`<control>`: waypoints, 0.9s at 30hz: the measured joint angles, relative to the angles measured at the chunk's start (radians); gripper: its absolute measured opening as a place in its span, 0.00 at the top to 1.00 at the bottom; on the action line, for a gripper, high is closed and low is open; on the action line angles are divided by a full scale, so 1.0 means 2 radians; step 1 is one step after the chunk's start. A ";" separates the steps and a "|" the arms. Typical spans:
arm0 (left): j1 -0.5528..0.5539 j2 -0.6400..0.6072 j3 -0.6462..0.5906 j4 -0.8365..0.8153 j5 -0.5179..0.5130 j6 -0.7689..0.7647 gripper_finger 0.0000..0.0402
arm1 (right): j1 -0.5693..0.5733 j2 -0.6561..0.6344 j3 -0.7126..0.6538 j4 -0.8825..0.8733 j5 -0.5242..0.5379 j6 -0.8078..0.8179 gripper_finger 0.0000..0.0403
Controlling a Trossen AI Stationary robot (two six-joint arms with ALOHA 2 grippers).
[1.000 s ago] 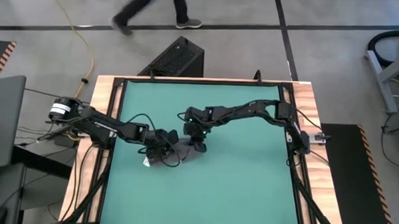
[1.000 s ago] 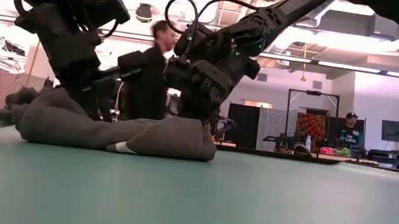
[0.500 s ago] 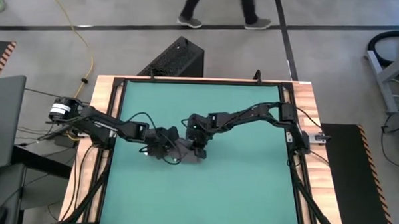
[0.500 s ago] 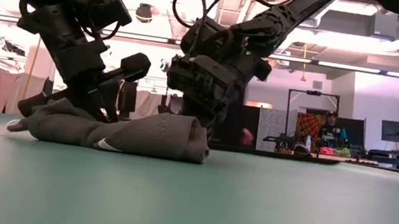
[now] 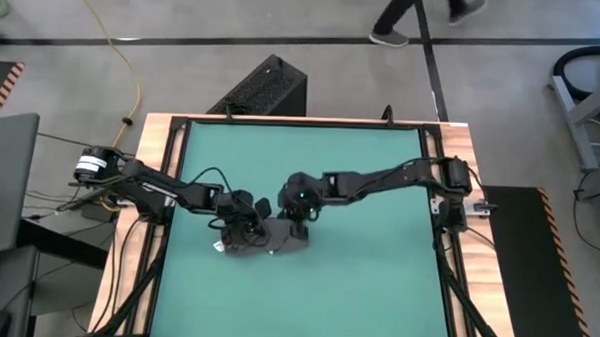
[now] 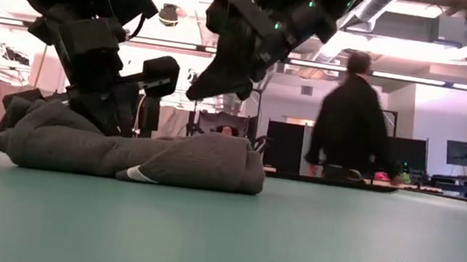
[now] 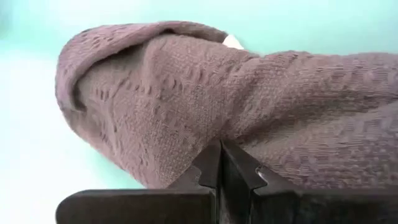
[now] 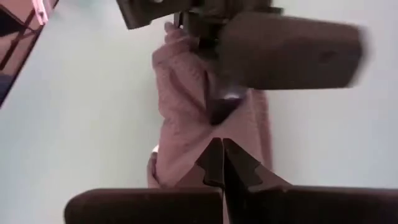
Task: Roll towel into tight, uniform cylinder
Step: Roll the gray towel
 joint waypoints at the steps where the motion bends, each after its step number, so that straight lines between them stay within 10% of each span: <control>1: 0.000 0.000 0.000 0.002 0.000 -0.001 1.00 | 0.007 0.002 0.000 0.001 0.003 0.002 0.96; 22: -0.056 -0.103 0.011 0.027 -0.094 -0.022 1.00 | 0.015 0.049 -0.076 0.091 0.029 0.042 0.97; 27: -0.076 -0.164 0.020 0.059 -0.137 -0.241 1.00 | 0.015 0.051 -0.079 0.091 0.028 0.051 0.97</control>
